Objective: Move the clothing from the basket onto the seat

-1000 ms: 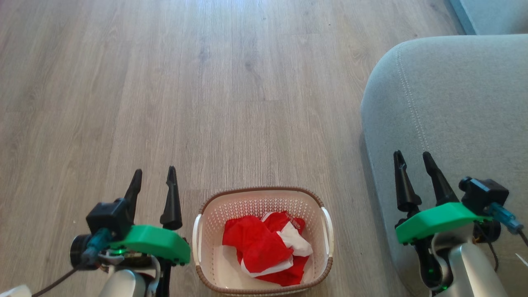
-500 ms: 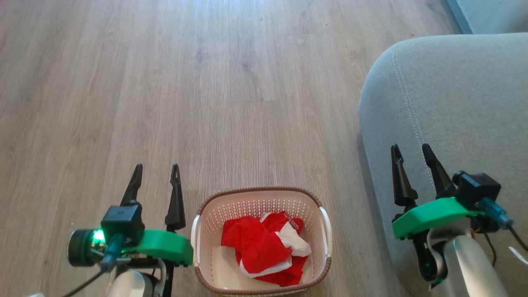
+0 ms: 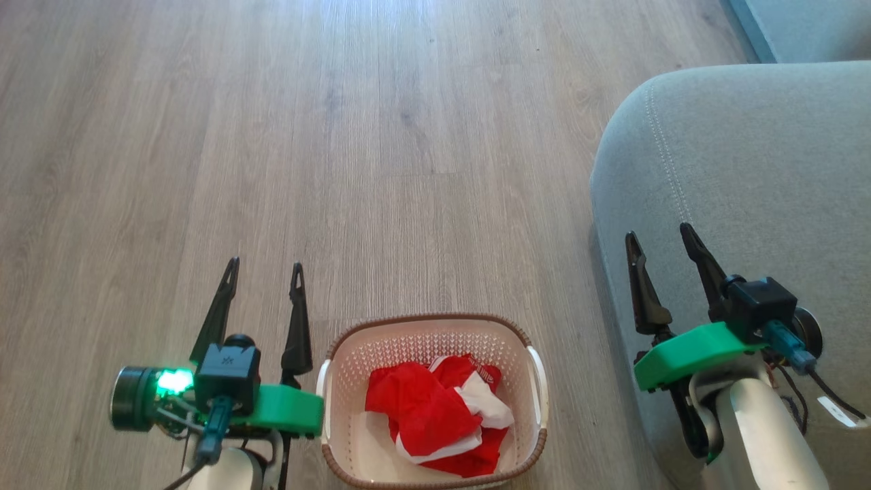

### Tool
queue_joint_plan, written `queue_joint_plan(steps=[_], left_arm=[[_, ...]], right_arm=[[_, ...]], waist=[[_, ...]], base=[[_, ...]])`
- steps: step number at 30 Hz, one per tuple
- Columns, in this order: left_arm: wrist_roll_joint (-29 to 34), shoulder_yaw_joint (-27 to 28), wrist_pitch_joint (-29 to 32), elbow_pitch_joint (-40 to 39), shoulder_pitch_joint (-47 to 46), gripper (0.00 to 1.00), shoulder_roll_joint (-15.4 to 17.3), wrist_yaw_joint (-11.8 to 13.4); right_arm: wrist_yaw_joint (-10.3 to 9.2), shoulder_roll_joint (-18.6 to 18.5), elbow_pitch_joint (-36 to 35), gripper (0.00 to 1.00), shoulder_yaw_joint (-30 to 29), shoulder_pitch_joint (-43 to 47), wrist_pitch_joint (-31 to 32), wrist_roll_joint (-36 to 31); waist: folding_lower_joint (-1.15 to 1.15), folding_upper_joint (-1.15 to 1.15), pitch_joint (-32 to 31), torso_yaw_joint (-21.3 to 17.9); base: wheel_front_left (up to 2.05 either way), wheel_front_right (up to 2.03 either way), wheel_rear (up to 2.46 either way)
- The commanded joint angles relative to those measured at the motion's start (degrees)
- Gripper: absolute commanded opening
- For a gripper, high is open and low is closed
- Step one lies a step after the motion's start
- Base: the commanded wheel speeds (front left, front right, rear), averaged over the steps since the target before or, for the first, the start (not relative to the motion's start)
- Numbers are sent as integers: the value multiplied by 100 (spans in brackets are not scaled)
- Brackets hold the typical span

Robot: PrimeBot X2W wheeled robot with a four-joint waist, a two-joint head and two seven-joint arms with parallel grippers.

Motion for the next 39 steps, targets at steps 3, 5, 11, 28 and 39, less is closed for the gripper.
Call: queue_joint_plan(steps=[3,5,11,28,39], left_arm=[[54,200,-69,-206,-154,100,-13,15],[60,223,-69,-195,-138,100,-28,2],[63,281,-69,-162,-107,100,-67,-47],[35,303,-69,153,-111,100,-164,-465],[313,-272,-69,1210,-1180,100,101,-1151]], right_arm=[[0,-69,-172,100,126,-275,-77,-36],[0,-69,-165,100,115,-270,-77,-29],[0,-69,-146,100,129,-271,-77,1],[0,-69,-85,100,103,-290,-77,-38],[0,-69,-529,100,-74,-675,-77,-468]], waist=[[0,0,-34,6],[0,0,-52,9],[0,0,-77,3],[0,0,446,-326],[0,0,2245,-748]], base=[[0,0,0],[0,0,0],[0,0,0],[0,0,0],[0,0,0]])
